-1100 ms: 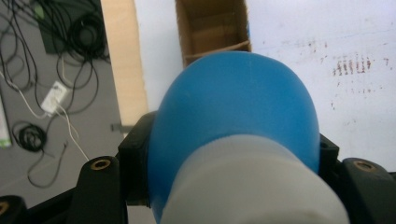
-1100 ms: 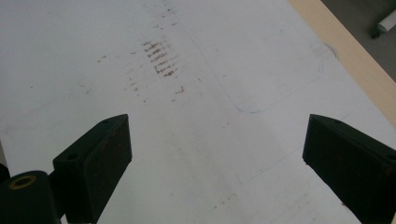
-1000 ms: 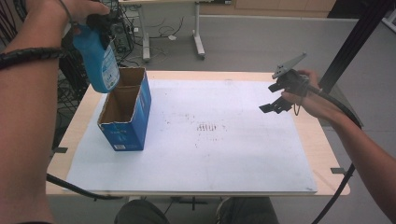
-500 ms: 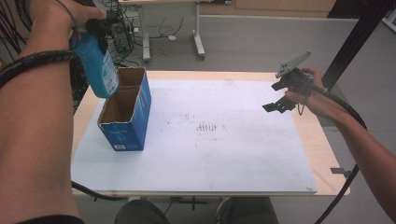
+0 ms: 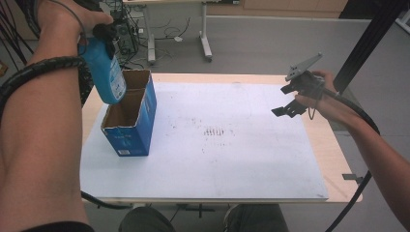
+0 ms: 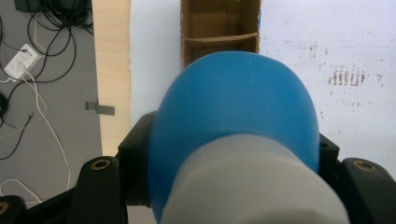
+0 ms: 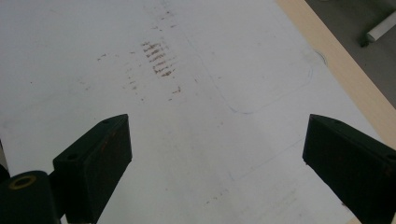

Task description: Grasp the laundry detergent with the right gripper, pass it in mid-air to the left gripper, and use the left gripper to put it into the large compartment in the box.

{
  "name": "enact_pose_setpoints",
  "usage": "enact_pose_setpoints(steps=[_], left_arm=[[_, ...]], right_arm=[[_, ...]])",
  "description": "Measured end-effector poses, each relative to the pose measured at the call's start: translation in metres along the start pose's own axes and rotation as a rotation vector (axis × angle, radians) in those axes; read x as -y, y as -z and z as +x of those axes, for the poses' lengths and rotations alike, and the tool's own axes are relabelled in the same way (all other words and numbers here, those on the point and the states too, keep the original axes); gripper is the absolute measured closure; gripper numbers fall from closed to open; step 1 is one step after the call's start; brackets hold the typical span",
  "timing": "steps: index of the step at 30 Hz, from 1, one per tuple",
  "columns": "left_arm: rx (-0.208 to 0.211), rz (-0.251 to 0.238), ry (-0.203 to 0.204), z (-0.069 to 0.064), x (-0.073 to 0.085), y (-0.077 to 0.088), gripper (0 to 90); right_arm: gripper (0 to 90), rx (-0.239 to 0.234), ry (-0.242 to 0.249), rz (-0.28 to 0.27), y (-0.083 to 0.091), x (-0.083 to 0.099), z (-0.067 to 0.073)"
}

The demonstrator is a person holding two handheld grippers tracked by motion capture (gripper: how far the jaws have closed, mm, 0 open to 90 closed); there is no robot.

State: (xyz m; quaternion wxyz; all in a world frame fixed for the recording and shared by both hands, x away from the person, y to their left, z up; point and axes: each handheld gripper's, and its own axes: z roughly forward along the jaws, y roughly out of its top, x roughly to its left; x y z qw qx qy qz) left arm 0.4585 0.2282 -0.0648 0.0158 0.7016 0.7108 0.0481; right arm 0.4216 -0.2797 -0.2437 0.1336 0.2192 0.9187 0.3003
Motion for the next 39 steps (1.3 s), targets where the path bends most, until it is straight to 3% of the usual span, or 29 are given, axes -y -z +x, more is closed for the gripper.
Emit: enact_pose_setpoints(steps=[15,39], left_arm=[[0.016,-0.010,0.009,0.004,-0.001,-0.004,37.3],[0.050,0.017,0.014,0.008,-0.001,-0.059,37.2]], right_arm=[[8.1,-0.002,0.013,-0.001,0.000,-0.005,0.001],[8.3,-0.002,0.023,-0.003,-0.009,-0.008,0.003]])
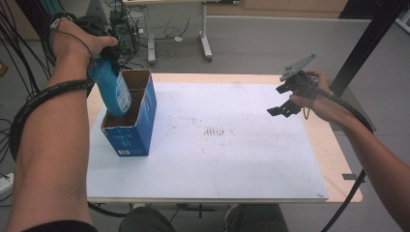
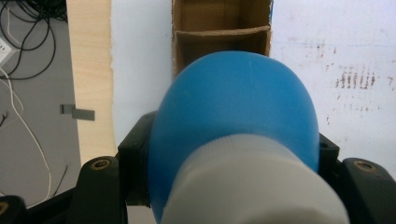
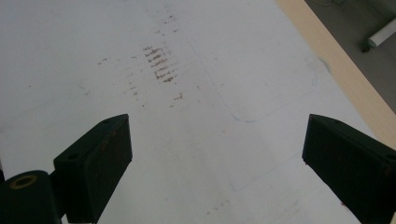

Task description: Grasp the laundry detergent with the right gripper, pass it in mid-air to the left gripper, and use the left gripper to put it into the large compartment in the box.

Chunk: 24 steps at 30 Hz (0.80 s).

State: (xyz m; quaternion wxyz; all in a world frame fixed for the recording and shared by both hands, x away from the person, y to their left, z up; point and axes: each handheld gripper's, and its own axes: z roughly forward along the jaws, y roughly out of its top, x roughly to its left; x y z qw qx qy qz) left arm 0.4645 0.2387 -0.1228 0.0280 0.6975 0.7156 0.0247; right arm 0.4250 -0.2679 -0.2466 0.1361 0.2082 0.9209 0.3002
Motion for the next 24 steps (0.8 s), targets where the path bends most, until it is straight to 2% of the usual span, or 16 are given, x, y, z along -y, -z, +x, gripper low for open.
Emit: enact_pose_setpoints(steps=[5,14,18,24], left_arm=[[-0.002,0.000,-0.008,-0.002,-0.001,-0.010,37.2],[0.011,-0.009,-0.029,-0.009,-0.001,-0.039,37.2],[0.007,0.003,-0.037,-0.011,-0.001,-0.051,37.2],[0.000,-0.011,-0.032,-0.010,0.000,-0.069,37.2]], right_arm=[[8.4,-0.003,-0.005,0.000,-0.003,0.001,0.001],[8.4,-0.004,-0.011,0.003,-0.006,0.004,0.001],[8.4,-0.001,-0.014,0.005,-0.005,0.005,0.001],[8.4,0.006,-0.016,0.003,-0.004,0.006,0.000]])
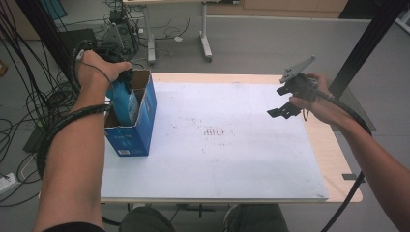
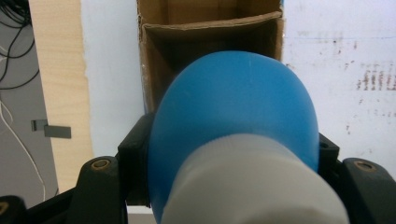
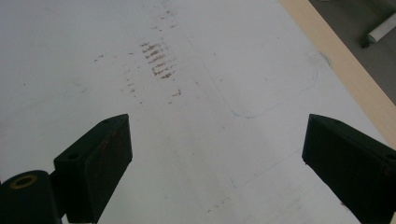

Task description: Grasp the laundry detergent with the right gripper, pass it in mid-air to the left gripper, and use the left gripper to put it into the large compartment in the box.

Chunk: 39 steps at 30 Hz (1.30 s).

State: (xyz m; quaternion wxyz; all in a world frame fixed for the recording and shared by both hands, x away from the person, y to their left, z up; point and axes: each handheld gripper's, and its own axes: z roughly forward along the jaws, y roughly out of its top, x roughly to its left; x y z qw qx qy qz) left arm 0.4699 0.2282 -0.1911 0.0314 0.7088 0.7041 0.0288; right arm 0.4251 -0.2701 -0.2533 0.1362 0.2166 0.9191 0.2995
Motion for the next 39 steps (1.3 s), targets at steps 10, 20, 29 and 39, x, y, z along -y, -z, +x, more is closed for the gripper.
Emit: enact_pose_setpoints(steps=[10,20,29,39], left_arm=[[-0.010,-0.002,-0.010,0.002,0.004,-0.024,37.2],[-0.018,-0.009,-0.024,-0.001,0.006,-0.051,37.2],[-0.021,0.016,-0.035,-0.003,0.006,-0.066,37.2],[-0.016,0.033,-0.045,-0.005,0.007,-0.077,37.2]], right_arm=[[8.4,-0.005,-0.002,0.003,-0.006,0.001,0.000],[8.4,-0.010,-0.004,0.007,-0.010,0.001,0.000],[8.4,-0.011,-0.008,0.008,-0.011,0.002,0.000],[8.4,-0.019,-0.007,0.010,-0.014,0.000,0.001]])
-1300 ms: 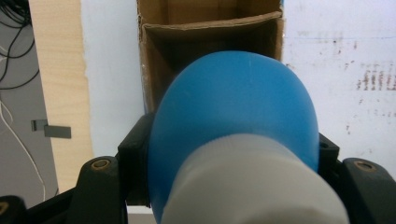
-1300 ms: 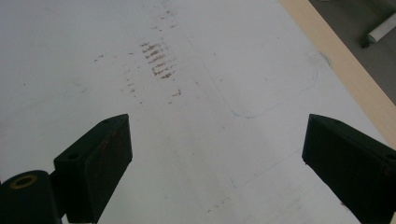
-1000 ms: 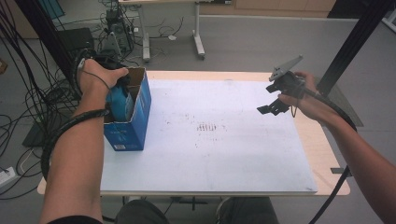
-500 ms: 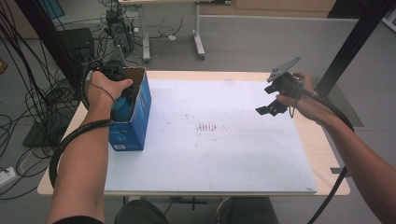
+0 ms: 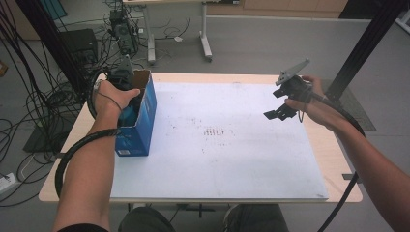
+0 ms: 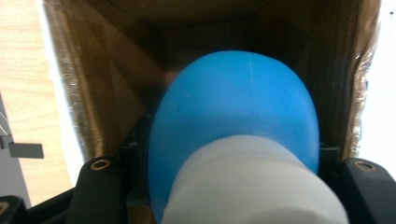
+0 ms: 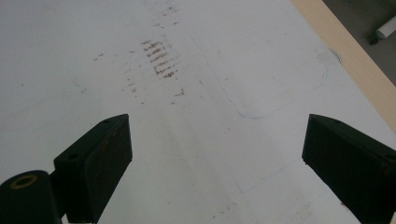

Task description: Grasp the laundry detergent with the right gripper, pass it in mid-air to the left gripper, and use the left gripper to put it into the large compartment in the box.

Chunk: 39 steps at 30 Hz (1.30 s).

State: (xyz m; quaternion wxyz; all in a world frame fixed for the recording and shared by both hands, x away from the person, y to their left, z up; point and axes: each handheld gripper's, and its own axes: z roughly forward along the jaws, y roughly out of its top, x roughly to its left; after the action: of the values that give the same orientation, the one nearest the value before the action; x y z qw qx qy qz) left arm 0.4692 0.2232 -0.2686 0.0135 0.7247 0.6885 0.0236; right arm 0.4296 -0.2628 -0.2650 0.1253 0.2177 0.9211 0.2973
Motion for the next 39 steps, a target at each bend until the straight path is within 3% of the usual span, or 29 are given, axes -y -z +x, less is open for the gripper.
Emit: enact_pose_setpoints(steps=[4,39], left_arm=[[0.001,0.014,0.001,0.0008,0.0012,-0.0073,37.2],[0.015,0.005,0.008,0.0048,0.0014,-0.0079,37.0]], right_arm=[[8.4,-0.001,0.001,0.000,-0.0004,-0.0007,0.0003],[8.4,0.009,-0.008,0.002,0.0014,0.0022,-0.0018]])
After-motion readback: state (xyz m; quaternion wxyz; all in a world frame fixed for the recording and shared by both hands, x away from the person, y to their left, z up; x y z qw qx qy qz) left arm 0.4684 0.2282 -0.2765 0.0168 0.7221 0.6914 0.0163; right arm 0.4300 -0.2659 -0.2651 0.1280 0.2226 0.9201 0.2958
